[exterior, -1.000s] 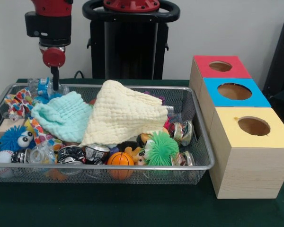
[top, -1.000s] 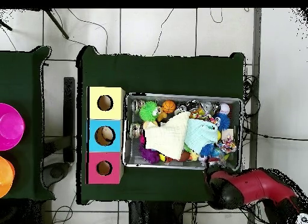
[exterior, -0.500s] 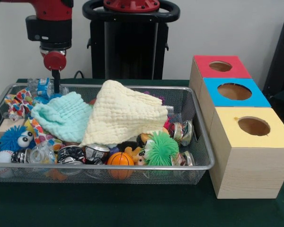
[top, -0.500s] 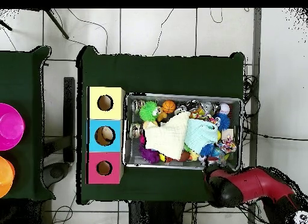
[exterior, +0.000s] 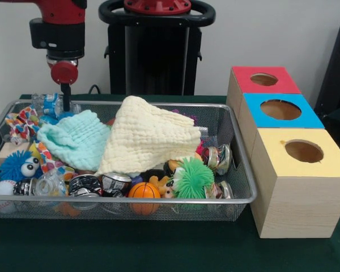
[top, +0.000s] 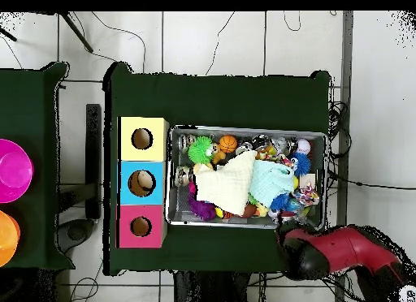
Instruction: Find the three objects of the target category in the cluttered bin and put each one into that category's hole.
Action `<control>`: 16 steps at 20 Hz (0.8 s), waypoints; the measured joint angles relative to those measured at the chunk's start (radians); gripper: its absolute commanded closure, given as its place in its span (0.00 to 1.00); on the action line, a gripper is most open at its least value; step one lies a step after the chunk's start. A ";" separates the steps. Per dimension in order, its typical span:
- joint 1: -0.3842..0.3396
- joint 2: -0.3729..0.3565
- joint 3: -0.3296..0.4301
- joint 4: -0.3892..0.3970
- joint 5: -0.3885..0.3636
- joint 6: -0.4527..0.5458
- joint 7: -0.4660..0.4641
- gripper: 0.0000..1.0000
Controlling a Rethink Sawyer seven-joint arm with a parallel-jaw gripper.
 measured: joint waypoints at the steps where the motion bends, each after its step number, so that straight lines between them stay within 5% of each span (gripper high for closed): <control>1: -0.005 0.000 0.000 0.000 0.000 0.000 0.000 0.00; 16: -0.077 -0.002 0.011 -0.012 -0.001 0.000 0.000 0.00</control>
